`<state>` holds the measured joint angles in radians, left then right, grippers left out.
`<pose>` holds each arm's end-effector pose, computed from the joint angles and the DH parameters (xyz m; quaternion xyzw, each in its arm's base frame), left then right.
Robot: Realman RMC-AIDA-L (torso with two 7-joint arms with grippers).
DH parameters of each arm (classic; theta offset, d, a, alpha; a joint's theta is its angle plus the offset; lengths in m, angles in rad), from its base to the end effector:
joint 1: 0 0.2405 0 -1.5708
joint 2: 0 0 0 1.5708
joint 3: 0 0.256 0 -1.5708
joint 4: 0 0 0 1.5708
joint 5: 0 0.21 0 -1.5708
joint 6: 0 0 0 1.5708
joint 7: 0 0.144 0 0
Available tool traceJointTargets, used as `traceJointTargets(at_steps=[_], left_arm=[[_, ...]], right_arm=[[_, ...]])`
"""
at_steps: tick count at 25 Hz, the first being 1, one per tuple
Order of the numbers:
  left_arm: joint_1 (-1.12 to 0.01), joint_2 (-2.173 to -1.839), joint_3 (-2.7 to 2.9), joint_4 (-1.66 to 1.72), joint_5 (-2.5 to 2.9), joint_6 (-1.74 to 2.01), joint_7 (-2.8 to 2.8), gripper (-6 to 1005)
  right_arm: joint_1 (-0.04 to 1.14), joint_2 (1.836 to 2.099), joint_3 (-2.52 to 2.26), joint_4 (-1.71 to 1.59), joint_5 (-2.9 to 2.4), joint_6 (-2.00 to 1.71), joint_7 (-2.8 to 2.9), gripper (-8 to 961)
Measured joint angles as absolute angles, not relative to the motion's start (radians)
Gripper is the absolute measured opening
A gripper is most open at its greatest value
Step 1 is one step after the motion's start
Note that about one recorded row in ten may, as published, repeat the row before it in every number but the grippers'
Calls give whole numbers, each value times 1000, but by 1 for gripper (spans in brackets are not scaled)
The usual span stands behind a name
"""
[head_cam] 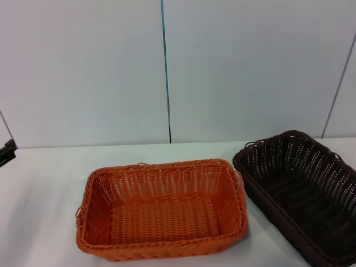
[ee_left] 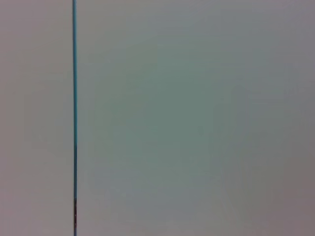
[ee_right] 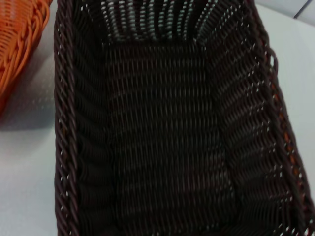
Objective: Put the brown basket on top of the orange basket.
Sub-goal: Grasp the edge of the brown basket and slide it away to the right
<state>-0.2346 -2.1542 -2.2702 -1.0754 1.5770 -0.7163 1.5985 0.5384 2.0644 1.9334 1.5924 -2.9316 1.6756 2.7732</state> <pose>-0.3250 0.3606 0.1058 -0.7193 -0.3380 -0.2369 0.5588 0.2131 0.3552 0.0921 0.4429 0.7957 0.3563 0.2091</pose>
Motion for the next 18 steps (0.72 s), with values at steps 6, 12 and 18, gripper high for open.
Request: traceJointTargets(at_steps=[6,12,18], left_arm=[[-235,-2154,-2270,-1076,1577,-716,1598,906],[-234,-2154,-2270,-1073,1577,-718,1598,906],[-231,-2151,-2270,-1072,1577,-719,1598,905]], right_arm=[[534,2066,1978,1572,-2932,1666,2879,743],[519,2076,2134,1568,-2883,1637,2998,743],[450,2080,2216,1554,-2674,1599,3000,744]])
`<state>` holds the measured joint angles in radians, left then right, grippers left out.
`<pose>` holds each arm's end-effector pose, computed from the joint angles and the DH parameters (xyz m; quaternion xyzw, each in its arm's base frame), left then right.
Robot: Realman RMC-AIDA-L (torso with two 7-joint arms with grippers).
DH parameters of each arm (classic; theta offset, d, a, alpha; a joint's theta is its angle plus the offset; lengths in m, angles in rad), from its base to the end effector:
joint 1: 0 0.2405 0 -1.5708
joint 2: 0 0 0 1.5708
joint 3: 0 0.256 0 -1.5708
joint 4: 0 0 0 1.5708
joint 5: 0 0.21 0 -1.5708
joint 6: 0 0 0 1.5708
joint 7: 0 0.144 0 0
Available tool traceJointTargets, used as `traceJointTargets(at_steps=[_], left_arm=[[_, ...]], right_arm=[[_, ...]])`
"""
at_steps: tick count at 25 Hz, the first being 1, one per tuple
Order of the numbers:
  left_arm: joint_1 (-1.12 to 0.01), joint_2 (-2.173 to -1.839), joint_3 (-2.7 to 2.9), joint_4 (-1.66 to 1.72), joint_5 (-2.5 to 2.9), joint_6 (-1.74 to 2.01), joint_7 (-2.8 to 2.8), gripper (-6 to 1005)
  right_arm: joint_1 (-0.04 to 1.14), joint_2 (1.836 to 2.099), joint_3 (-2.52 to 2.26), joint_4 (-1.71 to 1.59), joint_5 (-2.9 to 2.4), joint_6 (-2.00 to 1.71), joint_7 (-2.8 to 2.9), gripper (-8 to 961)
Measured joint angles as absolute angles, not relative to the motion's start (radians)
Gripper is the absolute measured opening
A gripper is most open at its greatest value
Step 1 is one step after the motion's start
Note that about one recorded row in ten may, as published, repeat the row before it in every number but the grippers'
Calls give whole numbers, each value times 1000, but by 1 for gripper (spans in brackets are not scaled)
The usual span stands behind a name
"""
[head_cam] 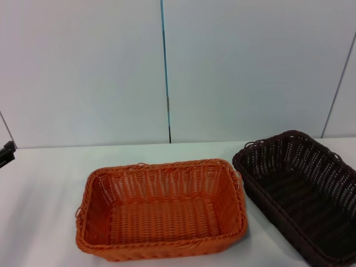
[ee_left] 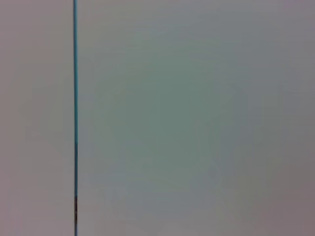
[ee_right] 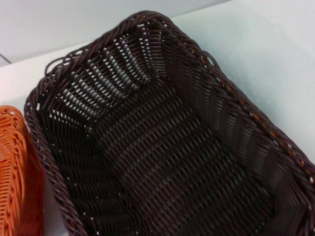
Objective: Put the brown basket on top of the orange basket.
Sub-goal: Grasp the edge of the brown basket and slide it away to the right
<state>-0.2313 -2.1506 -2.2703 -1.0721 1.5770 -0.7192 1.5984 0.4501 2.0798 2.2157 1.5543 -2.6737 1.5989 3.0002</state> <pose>-0.3271 0.3593 0.1063 -0.7196 -0.3393 -0.2351 0.5583 0.2481 0.3441 0.1132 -0.6382 -0.6917 -0.3380 0.0020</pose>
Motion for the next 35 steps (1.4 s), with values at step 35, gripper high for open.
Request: traceJointTargets(at_steps=[35], left_arm=[[-261,-2131,-2272,-1010,1578,-709,1597,906]], right_arm=[[489,2071,1871,1607,-2858,1646,2759,743]])
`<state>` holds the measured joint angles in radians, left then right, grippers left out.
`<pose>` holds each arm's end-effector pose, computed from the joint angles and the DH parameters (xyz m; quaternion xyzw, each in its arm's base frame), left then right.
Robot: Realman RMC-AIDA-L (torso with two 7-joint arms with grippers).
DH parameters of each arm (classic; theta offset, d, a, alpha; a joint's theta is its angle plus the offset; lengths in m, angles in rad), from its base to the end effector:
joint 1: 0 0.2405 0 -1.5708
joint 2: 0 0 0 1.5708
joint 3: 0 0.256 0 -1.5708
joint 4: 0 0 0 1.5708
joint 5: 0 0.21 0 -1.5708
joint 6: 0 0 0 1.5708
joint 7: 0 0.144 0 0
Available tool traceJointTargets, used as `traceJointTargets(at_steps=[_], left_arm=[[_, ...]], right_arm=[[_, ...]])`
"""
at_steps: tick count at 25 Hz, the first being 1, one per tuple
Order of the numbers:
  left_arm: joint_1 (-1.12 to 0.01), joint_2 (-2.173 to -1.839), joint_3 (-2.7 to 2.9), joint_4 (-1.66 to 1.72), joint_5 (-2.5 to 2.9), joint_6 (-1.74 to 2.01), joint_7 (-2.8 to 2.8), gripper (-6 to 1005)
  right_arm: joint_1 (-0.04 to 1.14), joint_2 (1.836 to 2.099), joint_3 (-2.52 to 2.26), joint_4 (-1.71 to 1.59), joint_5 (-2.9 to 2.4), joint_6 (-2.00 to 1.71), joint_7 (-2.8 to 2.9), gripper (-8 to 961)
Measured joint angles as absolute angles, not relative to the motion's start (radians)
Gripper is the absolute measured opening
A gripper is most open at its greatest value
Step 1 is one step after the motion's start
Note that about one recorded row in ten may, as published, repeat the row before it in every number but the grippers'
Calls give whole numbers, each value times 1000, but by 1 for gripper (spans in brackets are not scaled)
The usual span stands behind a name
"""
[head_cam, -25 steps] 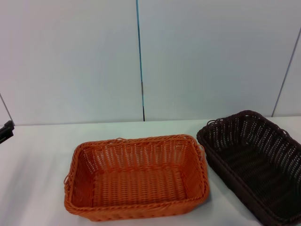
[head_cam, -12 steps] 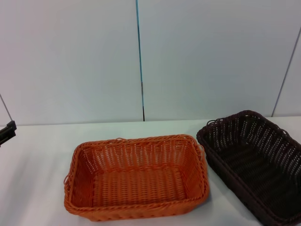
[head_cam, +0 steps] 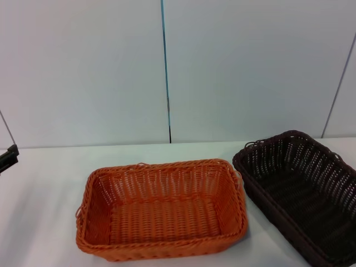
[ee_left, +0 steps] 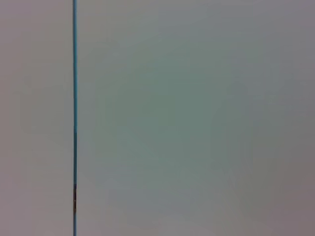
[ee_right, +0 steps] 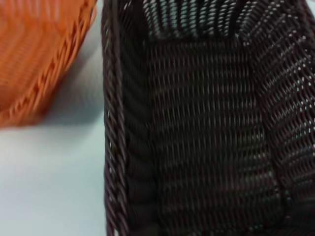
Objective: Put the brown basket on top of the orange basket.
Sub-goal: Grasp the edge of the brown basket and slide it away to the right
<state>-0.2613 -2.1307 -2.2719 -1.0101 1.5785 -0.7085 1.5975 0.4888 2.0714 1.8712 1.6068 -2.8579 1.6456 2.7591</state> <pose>-0.3328 0.3652 0.1010 -0.7213 -0.3517 -0.2297 0.5507 0.2116 0.3468 0.0742 0.4261 0.8190 0.3295 0.1975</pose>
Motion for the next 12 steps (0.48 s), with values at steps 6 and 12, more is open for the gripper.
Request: traceJointTargets(at_steps=[6,12], left_arm=[[-253,-2135,-2276,-1006,1578,-706,1597,906],[-250,-2140,-2286,-1009,1578,-710,1592,906]], right_arm=[[507,2072,1858,1613,-2917,1655,2660,742],[512,2073,1860,1616,-2927,1661,2674,742]])
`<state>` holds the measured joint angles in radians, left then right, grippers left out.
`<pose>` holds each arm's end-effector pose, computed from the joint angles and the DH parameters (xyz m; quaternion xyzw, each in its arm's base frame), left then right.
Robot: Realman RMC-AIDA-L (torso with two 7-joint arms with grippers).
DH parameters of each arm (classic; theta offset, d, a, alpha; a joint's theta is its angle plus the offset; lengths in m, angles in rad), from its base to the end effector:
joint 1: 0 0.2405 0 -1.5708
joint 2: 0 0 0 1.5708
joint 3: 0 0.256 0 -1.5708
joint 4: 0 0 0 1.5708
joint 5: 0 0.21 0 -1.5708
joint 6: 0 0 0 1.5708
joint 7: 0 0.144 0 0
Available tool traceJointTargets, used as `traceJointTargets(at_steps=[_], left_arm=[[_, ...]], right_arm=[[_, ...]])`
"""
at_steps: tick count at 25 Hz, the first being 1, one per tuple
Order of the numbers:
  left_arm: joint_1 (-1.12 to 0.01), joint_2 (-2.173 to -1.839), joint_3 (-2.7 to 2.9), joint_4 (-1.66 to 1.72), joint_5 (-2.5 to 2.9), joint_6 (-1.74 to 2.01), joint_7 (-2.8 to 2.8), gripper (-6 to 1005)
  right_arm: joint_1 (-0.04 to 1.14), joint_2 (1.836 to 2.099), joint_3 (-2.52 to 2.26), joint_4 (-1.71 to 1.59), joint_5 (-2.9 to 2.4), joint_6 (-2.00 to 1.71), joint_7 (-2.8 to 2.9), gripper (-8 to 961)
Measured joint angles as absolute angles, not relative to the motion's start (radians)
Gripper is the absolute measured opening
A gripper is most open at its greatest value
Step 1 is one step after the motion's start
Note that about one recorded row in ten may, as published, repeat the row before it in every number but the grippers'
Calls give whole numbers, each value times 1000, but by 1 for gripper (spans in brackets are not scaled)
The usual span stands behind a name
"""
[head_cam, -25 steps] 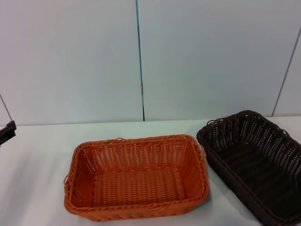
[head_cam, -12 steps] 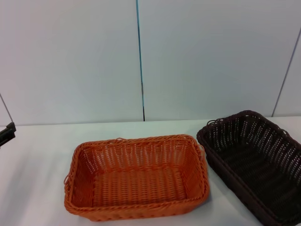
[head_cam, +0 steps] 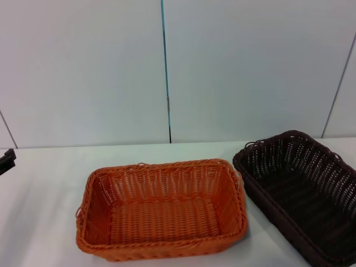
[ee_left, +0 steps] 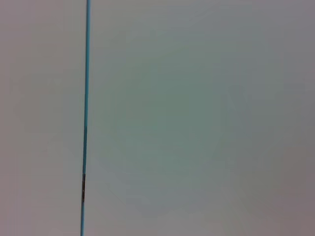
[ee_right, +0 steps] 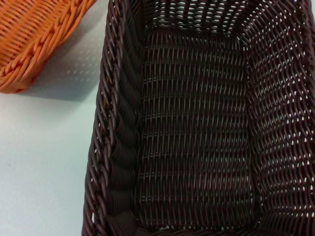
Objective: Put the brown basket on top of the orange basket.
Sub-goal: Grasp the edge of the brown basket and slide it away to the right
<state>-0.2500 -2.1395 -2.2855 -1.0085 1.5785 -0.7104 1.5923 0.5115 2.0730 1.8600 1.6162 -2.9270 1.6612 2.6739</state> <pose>-0.3380 0.3600 0.0998 -0.7138 -0.3629 -0.2319 0.5523 0.2083 0.3502 0.0793 0.3785 0.8286 0.3384 0.2360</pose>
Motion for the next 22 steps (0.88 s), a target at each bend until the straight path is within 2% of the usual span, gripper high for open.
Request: traceJointTargets(at_steps=[9,15,22], left_arm=[[-254,-2143,-2286,-1004,1578,-714,1591,906],[-259,-2141,-2284,-1004,1578,-715,1589,905],[-261,-2135,-2284,-998,1578,-713,1591,905]], right_arm=[[502,2074,1947,1621,-2929,1707,2947,742],[501,2087,2101,1625,-2804,1754,3002,741],[478,2083,2282,1597,-2634,1741,3003,741]])
